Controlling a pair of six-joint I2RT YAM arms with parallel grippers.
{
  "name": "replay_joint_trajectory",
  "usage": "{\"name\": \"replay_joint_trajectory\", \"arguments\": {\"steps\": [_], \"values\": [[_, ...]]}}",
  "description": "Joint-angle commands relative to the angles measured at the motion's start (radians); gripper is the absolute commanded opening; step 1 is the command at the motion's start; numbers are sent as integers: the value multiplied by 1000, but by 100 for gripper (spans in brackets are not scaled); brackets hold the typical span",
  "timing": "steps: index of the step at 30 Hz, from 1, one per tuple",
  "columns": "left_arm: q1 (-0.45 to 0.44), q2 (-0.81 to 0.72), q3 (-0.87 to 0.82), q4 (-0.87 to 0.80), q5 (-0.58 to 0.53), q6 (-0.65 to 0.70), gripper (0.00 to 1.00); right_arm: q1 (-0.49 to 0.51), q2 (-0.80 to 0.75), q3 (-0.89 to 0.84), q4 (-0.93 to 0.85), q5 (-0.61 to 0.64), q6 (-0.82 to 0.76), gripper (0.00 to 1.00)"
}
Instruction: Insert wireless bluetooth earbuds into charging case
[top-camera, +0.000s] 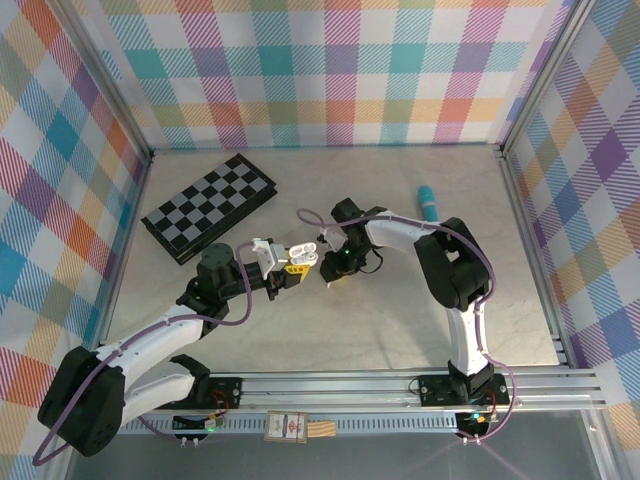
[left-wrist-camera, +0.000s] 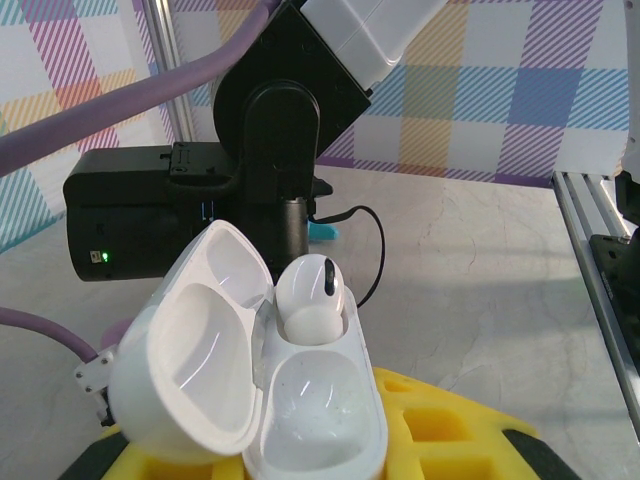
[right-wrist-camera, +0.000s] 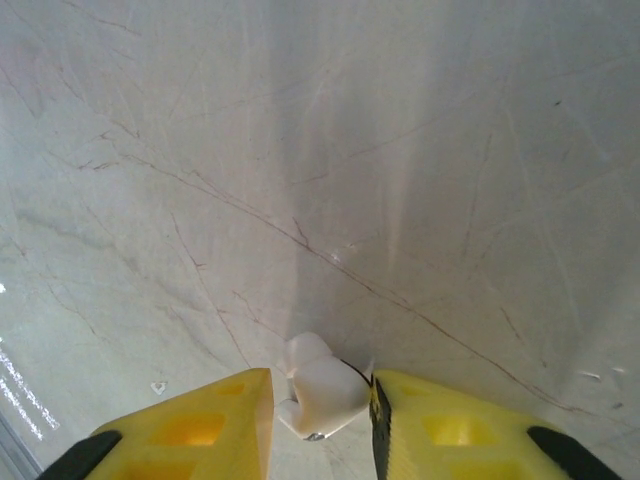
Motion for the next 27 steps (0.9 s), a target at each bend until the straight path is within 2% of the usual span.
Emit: {"name": "replay_joint_trajectory", "arguments": {"steps": [1, 9, 27], "values": [[7, -13, 9, 24, 17, 4, 6, 17, 28, 8, -37, 16, 11, 29], [7, 0, 10, 35, 17, 3, 5, 17, -36, -29, 1, 68, 18, 22], [6, 24, 6, 44, -4, 0, 5, 14, -287, -174, 134, 227, 63, 23]]}}
